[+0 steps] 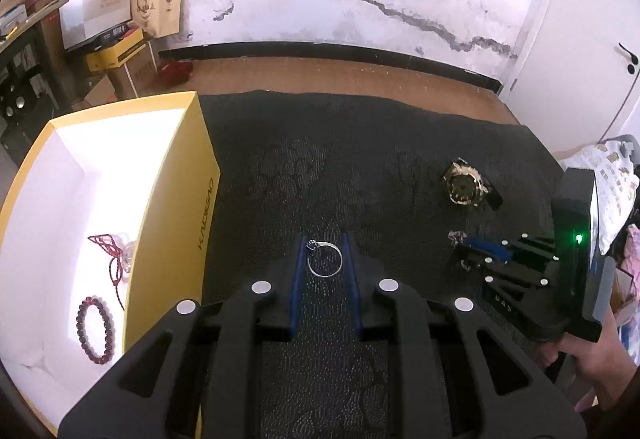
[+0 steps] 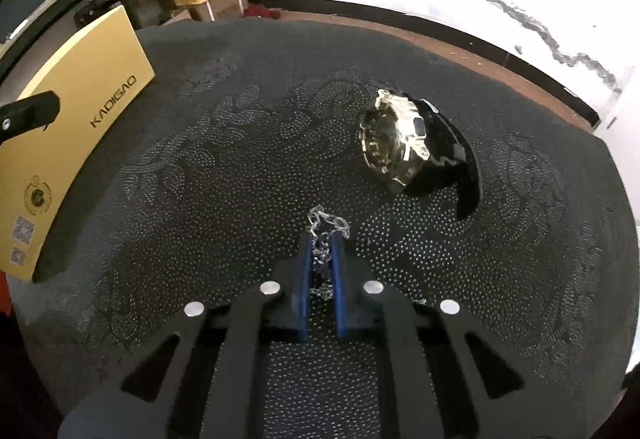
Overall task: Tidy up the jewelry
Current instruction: 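Lift the silver ring with the left tool while the right tool grasps the silver chain, then carry the ring and chain over the box and open the left tool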
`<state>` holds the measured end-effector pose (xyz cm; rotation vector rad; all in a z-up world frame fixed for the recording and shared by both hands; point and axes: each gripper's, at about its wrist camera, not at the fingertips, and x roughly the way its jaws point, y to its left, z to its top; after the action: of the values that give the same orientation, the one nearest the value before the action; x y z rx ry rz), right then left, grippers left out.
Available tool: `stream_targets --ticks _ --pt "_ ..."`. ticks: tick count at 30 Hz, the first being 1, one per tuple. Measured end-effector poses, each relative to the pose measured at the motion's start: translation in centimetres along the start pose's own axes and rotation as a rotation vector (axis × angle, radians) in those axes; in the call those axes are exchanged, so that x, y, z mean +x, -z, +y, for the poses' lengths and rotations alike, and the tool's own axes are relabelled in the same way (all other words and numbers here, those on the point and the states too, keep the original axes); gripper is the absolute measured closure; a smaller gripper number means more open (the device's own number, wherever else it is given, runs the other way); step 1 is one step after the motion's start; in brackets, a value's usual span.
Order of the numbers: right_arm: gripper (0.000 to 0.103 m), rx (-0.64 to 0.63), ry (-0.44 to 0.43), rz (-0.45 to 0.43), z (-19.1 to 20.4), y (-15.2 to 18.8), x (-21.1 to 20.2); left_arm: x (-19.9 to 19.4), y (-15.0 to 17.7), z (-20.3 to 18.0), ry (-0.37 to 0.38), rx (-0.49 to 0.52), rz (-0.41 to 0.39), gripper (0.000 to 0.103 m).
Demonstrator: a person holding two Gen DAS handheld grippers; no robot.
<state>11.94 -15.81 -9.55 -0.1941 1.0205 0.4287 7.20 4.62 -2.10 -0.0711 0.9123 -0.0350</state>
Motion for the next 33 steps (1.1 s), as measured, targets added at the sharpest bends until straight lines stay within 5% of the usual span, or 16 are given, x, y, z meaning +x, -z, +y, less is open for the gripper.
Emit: stream_targets --ticks 5,14,23,33 --pt "0.095 0.083 -0.020 0.004 0.0 -0.1 -1.5 -0.5 0.5 0.2 0.013 -0.003 0.025 0.084" --pt "0.095 0.101 -0.043 -0.045 4.4 -1.3 -11.3 -6.1 0.8 0.8 -0.024 0.036 0.008 0.084" --pt "0.095 -0.025 -0.134 -0.126 16.9 -7.0 -19.9 -13.9 1.4 9.7 -0.174 -0.030 -0.004 0.084" --pt "0.095 -0.133 -0.203 -0.102 30.4 -11.2 -19.1 -17.6 2.6 19.6 -0.301 -0.135 0.009 0.084"
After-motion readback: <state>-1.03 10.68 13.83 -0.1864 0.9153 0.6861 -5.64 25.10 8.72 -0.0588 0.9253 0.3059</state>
